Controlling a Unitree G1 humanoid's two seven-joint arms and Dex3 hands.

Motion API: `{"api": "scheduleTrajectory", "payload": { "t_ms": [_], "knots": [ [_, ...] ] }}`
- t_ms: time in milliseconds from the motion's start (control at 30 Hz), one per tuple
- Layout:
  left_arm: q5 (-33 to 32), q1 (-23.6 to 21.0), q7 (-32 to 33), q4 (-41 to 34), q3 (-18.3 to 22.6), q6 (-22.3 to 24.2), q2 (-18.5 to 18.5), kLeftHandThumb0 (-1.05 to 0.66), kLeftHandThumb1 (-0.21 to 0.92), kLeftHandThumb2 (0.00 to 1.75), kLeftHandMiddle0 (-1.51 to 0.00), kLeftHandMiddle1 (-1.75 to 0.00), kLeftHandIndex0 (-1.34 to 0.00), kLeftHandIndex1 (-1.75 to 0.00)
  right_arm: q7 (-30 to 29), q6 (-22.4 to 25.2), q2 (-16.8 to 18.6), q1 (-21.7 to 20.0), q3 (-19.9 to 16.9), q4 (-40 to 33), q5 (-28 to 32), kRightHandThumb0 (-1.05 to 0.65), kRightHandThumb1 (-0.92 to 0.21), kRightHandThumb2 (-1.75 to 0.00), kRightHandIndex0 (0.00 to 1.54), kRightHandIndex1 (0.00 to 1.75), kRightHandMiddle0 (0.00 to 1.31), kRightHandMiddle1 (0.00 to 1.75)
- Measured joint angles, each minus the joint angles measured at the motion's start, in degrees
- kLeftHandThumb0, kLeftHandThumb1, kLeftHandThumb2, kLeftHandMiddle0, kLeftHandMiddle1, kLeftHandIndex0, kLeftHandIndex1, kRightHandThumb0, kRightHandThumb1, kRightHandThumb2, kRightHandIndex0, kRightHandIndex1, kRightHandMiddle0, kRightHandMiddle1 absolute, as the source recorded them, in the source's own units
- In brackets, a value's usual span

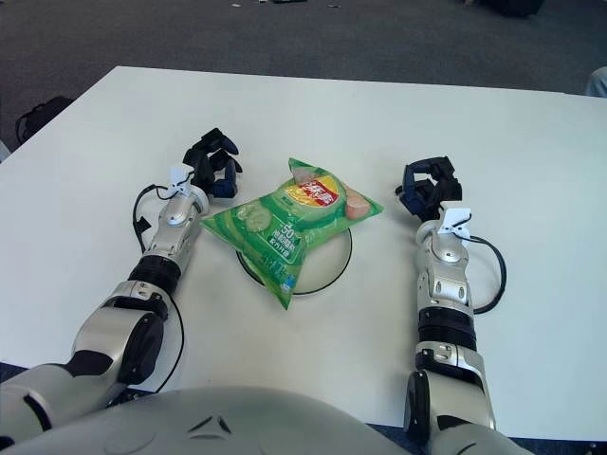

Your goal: Put the snack into the plate.

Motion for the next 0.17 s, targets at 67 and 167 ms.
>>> {"api": "scheduleTrajectory", "payload": {
  "t_ms": [67, 167],
  "knots": [
    [0.0, 0.1, 0.0, -0.2, 0.0, 0.3, 0.0, -0.01, 0.17, 1.49, -0.61, -1.75, -0.6, -1.75, -0.2, -0.2, 0.0, 0.0, 0.0, 0.0, 0.0, -0.38, -0.72, -0.8, 0.56, 1.53, 0.32, 1.75],
    [0.0, 0.2, 0.0, -0.5, 0.0, 0.6, 0.0, -0.01, 0.17, 1.5, -0.61, -1.75, -0.6, -1.75, -0.3, -0.4, 0.0, 0.0, 0.0, 0.0, 0.0, -0.38, -0.72, -0.8, 0.56, 1.53, 0.32, 1.75]
  ]
}}
